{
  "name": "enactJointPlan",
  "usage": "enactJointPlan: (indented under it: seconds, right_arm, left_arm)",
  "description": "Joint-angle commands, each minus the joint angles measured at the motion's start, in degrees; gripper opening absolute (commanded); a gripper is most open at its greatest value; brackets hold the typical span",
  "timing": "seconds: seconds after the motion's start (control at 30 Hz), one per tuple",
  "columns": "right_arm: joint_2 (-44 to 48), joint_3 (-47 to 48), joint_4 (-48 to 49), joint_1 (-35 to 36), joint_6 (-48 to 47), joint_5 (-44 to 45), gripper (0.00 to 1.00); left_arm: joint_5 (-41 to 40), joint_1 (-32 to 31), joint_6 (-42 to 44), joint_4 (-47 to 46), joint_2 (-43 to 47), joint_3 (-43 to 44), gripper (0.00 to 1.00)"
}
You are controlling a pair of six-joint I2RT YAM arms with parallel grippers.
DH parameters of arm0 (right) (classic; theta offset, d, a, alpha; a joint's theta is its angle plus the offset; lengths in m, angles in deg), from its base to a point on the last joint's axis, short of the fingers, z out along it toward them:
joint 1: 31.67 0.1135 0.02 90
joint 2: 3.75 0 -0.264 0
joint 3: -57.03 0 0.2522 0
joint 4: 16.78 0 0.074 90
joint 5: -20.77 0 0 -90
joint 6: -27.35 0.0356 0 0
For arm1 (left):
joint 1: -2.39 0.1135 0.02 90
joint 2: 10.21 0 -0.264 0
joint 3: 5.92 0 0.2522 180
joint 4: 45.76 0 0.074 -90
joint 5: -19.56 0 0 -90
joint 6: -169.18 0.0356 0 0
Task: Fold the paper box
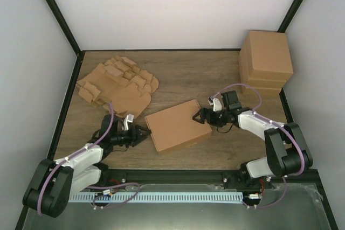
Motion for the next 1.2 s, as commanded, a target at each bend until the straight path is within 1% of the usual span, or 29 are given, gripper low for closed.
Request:
enactJointPlan:
  seconds: [0.0, 0.13, 0.3, 0.47, 0.6, 0.63, 0.7, 0.77, 0.83, 0.93, 1.0, 1.1, 1.17]
  right_arm:
    - [-0.93, 0.5, 1.06, 0.67, -0.24, -0.57, 0.94]
    - [-1.76, 0.44, 1.79, 1.11, 0.07, -0.83, 0.94]
    - [-2.19, 0.64, 2.16, 1.83, 0.34, -0.93, 0.94]
    - [-2.73, 0.98, 2.21, 2.22, 0.25, -0.88, 0.94]
    - [-3.0, 1.15, 2.25, 2.49, 0.33, -0.78, 0.94]
    - [-3.08, 1.09, 2.25, 2.6, 0.3, -0.83, 0.94]
    - [-3.23, 1.37, 2.17, 2.71, 0.2, -0.79, 0.94]
    - [-3.27, 1.78, 1.81, 2.76, 0.03, -0.64, 0.94]
    - [-3.21, 2.33, 1.11, 2.8, -0.29, -0.17, 0.94]
    - [-2.72, 3.33, -0.23, 2.79, -0.77, 1.23, 0.96]
    - [-2.3, 3.95, -1.37, 2.72, -1.1, 2.5, 0.99]
    - [-1.58, 4.71, -2.81, 2.68, -1.66, 3.85, 1.0]
    - [-0.91, 4.93, -3.47, 2.31, -2.02, 3.25, 1.0]
  left_arm:
    - [0.93, -0.19, 0.42, -1.71, 1.07, 1.89, 0.52]
    - [0.41, -0.2, 0.8, -1.71, 0.58, 2.02, 0.51]
    - [1.6, -0.37, 0.92, -4.18, -3.96, 2.04, 0.49]
    - [1.8, -1.15, 1.12, -5.29, -5.08, 2.49, 0.57]
    - [1.75, -1.25, 1.83, -5.37, -6.84, 2.49, 0.56]
    - [1.86, -1.24, 1.99, -5.49, -7.63, 2.49, 0.55]
    - [2.19, -1.17, 2.27, -6.0, -9.09, 2.49, 0.46]
    - [2.12, -1.22, 2.46, -5.79, -10.24, 2.58, 0.34]
    - [1.0, -1.25, 3.58, -3.43, -10.62, 3.15, 0.22]
    - [-0.7, -1.18, 5.52, 0.69, -10.19, 4.0, 0.15]
    - [-2.12, -1.24, 6.21, 3.2, -9.34, 4.08, 0.11]
    - [-3.92, -1.24, 7.07, 6.28, -8.08, 3.72, 0.08]
    - [-4.78, -1.13, 7.64, 8.1, -6.77, 3.28, 0.07]
